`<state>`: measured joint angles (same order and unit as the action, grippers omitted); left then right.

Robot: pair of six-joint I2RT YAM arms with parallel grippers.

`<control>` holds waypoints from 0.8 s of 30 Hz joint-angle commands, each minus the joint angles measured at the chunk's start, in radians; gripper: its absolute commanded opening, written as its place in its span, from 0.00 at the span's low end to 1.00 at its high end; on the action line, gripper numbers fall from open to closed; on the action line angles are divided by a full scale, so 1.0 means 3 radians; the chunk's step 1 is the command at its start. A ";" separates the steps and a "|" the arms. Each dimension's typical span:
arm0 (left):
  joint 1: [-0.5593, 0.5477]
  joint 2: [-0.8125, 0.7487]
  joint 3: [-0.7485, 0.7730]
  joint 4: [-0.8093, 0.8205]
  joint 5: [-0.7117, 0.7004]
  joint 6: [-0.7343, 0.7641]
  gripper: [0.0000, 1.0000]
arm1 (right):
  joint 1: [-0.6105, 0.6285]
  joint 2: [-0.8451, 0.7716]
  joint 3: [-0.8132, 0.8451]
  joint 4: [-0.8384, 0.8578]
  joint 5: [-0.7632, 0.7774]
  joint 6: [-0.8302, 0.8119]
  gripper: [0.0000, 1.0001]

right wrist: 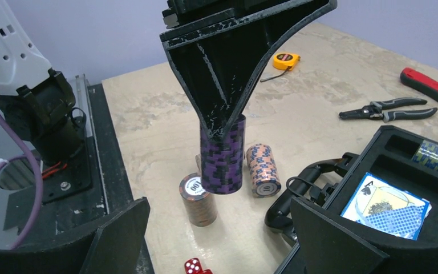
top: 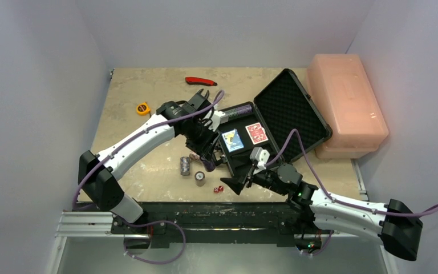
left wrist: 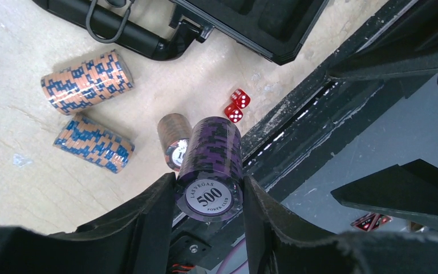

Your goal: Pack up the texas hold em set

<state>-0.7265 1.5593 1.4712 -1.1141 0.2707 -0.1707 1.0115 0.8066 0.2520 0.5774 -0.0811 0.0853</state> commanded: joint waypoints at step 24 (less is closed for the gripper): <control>0.0107 -0.0390 -0.0239 0.0373 0.0641 0.0028 0.00 | 0.0274 0.0707 0.0263 0.0490 0.0253 -0.0776 0.89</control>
<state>-0.7006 1.5043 1.3945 -1.0546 0.3977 -0.1638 1.0878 0.9977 0.2909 0.6258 -0.0345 -0.1188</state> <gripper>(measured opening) 0.424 0.891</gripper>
